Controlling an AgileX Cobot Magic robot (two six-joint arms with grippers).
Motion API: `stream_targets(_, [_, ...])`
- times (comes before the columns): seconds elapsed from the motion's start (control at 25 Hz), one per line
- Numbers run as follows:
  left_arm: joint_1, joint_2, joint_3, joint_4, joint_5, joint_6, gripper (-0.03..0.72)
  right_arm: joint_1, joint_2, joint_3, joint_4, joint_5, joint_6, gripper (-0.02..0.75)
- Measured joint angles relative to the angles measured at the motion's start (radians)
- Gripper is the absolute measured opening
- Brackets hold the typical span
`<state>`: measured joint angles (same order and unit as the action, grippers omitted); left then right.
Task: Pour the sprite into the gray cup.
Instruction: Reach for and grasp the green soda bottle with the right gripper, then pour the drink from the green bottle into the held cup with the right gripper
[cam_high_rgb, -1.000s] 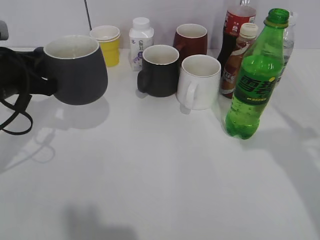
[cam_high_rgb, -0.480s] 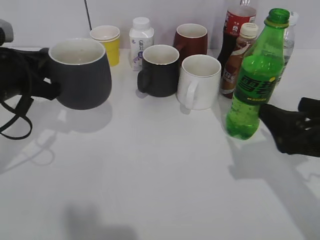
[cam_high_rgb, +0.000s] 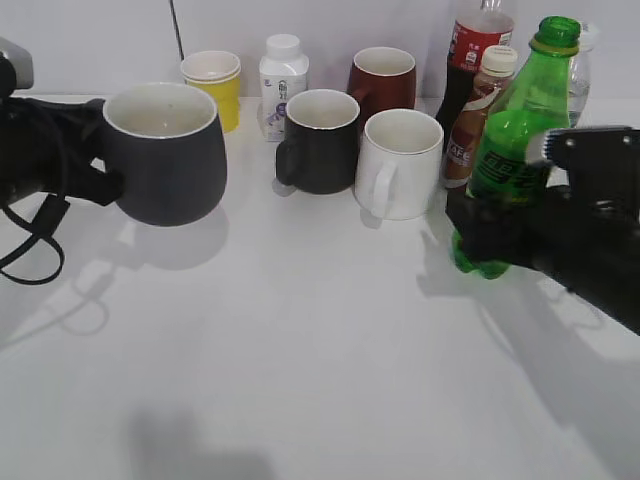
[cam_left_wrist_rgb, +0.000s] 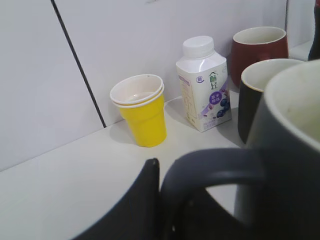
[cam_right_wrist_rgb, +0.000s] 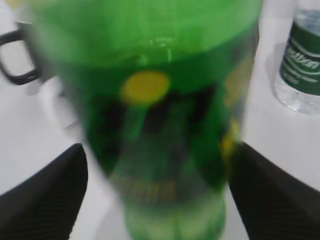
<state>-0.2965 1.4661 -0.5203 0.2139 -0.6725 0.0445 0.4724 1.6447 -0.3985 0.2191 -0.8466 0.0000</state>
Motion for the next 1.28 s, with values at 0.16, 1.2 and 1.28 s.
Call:
stream_targets(0.16, [0.000,-0.022,0.000,0.031,0.049,0.000,0.049,0.000,0.080,-0.056,0.048,-0.049,0.000,0.540])
stream_targets(1.2, [-0.348,-0.126,0.002,-0.019,0.150,0.001,0.049,0.054,-0.306,-0.314,-0.509,0.584,-0.753,0.384])
stream_targets(1.28, [-0.348,-0.149,0.002,-0.033,0.156,0.001,0.049,0.059,-0.306,-0.321,-0.511,0.587,-0.817,0.384])
